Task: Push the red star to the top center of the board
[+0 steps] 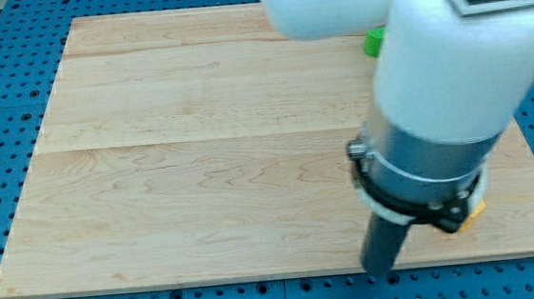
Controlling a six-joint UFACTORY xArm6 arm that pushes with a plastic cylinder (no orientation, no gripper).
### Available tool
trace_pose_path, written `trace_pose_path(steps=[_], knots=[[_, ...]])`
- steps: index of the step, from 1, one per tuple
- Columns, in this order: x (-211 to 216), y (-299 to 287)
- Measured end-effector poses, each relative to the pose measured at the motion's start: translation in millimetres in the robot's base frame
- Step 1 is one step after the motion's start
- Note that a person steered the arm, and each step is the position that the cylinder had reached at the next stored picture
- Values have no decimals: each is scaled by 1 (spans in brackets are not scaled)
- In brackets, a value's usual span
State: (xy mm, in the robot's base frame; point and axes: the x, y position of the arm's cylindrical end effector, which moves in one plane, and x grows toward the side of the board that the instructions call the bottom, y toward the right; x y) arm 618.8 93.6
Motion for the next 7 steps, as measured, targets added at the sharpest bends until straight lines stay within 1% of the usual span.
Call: trace_pose_path(steps=[1, 2, 3, 4, 5, 6, 7], knots=[[-1, 51], [-8, 182], [-27, 249], [-33, 251], [-118, 252], [-267, 239], [-395, 214]])
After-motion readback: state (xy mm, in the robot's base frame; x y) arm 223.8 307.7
